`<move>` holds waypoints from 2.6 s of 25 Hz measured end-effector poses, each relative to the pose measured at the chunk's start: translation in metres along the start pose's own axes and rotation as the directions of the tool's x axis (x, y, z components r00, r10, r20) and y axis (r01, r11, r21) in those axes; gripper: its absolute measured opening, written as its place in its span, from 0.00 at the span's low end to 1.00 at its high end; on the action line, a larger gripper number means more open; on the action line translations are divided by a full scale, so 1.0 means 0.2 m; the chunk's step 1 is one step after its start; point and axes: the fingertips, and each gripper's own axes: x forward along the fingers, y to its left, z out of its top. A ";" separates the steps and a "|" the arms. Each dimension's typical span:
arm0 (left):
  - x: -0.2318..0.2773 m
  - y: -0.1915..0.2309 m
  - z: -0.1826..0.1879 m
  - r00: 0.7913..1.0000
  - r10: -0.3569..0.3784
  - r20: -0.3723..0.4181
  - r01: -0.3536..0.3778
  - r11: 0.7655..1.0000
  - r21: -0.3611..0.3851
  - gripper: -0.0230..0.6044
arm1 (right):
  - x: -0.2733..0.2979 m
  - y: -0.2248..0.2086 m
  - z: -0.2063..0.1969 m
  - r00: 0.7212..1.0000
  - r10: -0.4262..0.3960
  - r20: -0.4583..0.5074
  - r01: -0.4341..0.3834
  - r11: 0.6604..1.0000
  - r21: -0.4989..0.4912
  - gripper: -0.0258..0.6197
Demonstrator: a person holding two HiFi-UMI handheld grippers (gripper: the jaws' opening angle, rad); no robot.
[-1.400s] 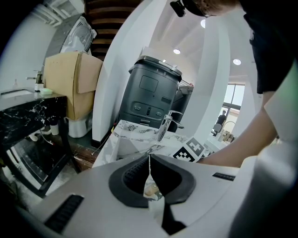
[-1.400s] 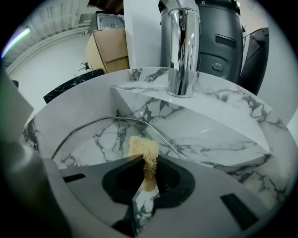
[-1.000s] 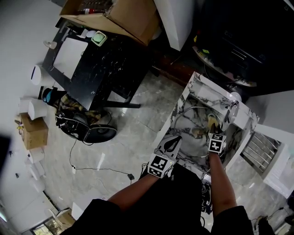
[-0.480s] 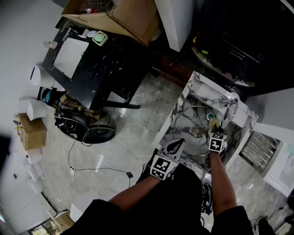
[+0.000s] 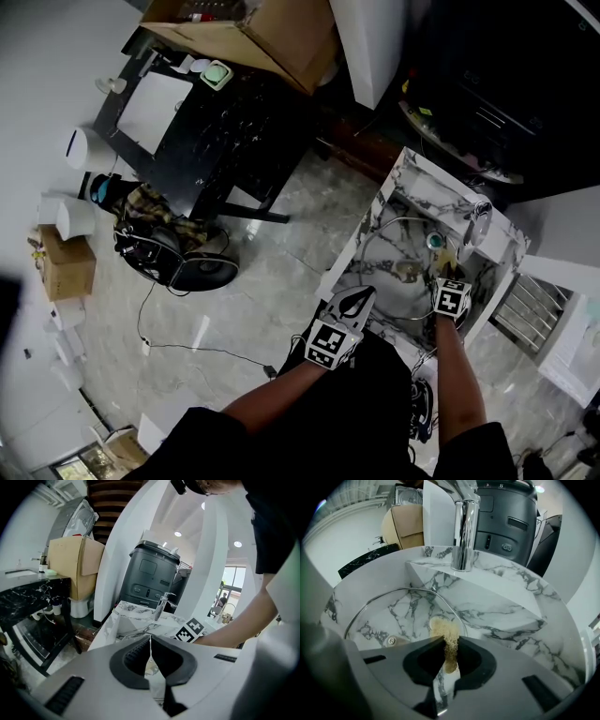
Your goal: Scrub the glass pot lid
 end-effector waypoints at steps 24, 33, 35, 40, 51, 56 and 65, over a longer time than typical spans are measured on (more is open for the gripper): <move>-0.04 -0.03 0.00 0.999 -0.049 -0.006 0.049 0.999 0.020 0.07 | -0.10 0.01 -0.16 0.999 0.021 -0.048 -0.021 1.000 0.013 0.13; -0.08 -0.01 -0.03 0.998 -0.068 -0.019 0.068 0.997 0.032 0.07 | -0.12 0.03 -0.19 0.997 0.018 -0.069 -0.019 1.000 -0.002 0.13; -0.09 -0.02 -0.02 0.997 -0.079 -0.010 0.079 0.997 0.026 0.07 | -0.14 0.04 -0.22 0.996 0.022 -0.085 -0.021 1.000 0.004 0.13; -0.10 -0.03 0.01 0.994 -0.109 0.001 0.109 0.993 0.037 0.07 | -0.16 0.06 -0.27 0.993 0.028 -0.113 -0.024 0.999 0.044 0.13; -0.16 0.04 0.03 0.993 -0.114 0.011 0.113 0.993 0.038 0.07 | -0.20 0.12 -0.31 0.988 0.030 -0.148 -0.029 1.000 0.011 0.13; -0.18 0.06 0.01 0.992 -0.125 0.008 0.124 0.992 0.038 0.07 | -0.22 0.17 -0.32 0.986 0.038 -0.159 -0.042 0.999 -0.021 0.13; -0.14 0.06 0.03 0.984 -0.178 0.003 0.177 0.981 0.074 0.07 | -0.23 0.23 -0.34 0.979 0.055 -0.197 -0.062 0.998 -0.028 0.13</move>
